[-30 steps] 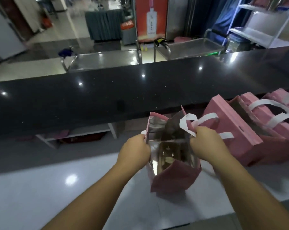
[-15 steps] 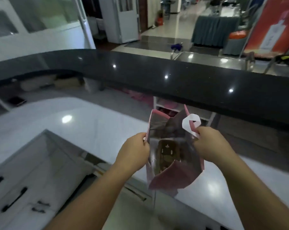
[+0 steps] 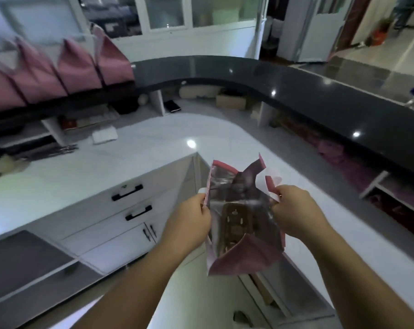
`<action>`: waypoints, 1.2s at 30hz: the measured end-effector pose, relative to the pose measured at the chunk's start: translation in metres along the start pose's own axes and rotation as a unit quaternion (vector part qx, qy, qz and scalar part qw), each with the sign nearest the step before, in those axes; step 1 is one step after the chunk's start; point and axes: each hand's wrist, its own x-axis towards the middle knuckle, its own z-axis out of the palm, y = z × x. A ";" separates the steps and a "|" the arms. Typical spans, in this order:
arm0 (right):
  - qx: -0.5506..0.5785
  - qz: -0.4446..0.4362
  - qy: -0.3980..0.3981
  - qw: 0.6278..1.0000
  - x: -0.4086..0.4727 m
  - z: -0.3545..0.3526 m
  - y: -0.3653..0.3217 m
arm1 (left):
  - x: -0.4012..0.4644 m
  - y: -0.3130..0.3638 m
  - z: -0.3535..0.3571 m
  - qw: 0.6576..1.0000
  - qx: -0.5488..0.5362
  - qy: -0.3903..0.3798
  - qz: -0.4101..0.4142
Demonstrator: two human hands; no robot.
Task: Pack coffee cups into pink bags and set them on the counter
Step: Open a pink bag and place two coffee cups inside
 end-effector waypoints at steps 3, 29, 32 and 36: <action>0.008 -0.046 -0.021 0.999 0.034 0.023 -0.046 | 0.016 -0.032 -0.026 0.998 0.010 0.036 -0.047; 0.035 -0.340 -0.185 0.922 0.226 0.185 -0.423 | 0.136 -0.272 -0.228 0.912 -0.094 0.261 -0.301; 0.021 -0.334 -0.178 0.925 0.232 0.204 -0.470 | 0.153 -0.309 -0.263 0.917 -0.100 0.256 -0.290; 0.026 -0.306 -0.178 0.935 0.233 0.224 -0.521 | 0.174 -0.353 -0.307 0.926 -0.094 0.243 -0.272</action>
